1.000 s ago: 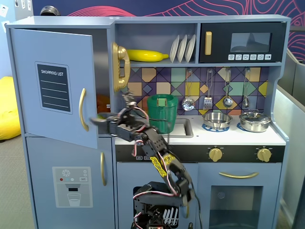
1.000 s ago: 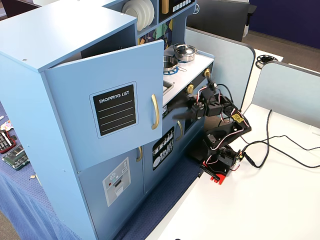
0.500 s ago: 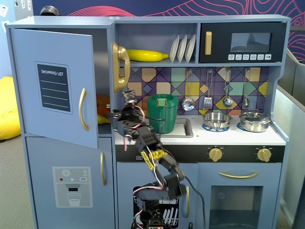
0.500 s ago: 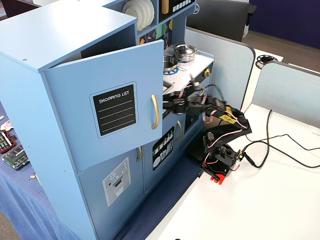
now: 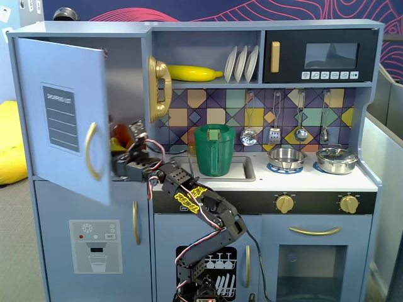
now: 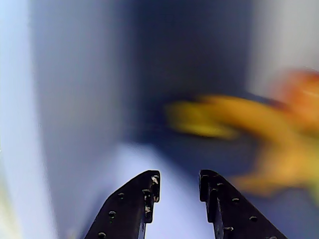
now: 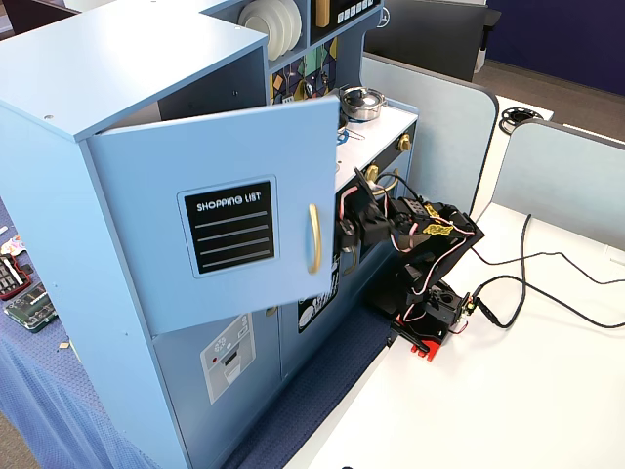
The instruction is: Open the left cabinet door
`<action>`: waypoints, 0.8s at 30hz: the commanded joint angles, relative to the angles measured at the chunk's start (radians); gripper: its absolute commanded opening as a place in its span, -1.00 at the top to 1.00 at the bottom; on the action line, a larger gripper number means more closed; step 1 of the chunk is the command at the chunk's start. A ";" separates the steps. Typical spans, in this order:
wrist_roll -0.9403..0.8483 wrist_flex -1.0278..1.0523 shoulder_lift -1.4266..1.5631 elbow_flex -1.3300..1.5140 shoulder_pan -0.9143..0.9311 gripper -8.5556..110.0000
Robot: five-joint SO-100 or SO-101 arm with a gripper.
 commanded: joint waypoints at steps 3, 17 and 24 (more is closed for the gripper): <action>-0.046 -0.020 0.026 -0.055 -0.190 0.86; 0.149 0.252 0.290 0.333 0.538 0.86; 0.242 0.431 0.508 0.690 0.916 0.86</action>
